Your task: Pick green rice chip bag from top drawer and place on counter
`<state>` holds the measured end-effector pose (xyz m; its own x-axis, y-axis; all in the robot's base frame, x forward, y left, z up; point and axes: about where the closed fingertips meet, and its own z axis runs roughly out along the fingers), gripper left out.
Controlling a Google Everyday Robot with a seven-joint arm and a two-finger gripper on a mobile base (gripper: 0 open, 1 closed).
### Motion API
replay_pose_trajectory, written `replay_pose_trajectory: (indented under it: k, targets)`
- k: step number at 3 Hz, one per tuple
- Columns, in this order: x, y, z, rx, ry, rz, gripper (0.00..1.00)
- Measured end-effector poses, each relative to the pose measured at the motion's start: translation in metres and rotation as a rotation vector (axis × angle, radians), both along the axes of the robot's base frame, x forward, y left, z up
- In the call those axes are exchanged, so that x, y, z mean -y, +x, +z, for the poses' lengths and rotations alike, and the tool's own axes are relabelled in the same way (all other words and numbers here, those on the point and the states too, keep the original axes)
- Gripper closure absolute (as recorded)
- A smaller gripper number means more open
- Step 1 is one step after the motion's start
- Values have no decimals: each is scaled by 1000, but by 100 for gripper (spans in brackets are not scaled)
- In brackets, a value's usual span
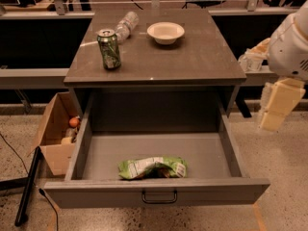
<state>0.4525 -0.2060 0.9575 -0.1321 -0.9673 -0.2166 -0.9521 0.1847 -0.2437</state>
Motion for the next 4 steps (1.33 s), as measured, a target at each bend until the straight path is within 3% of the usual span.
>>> replay_pose_trajectory:
  k: [2,3,4]
  targets:
    - [-41,44,-77,9,21,380,0]
    - [-54,51,-113,27,24,574,0]
    - [-71,42,-138,47,32,761,0]
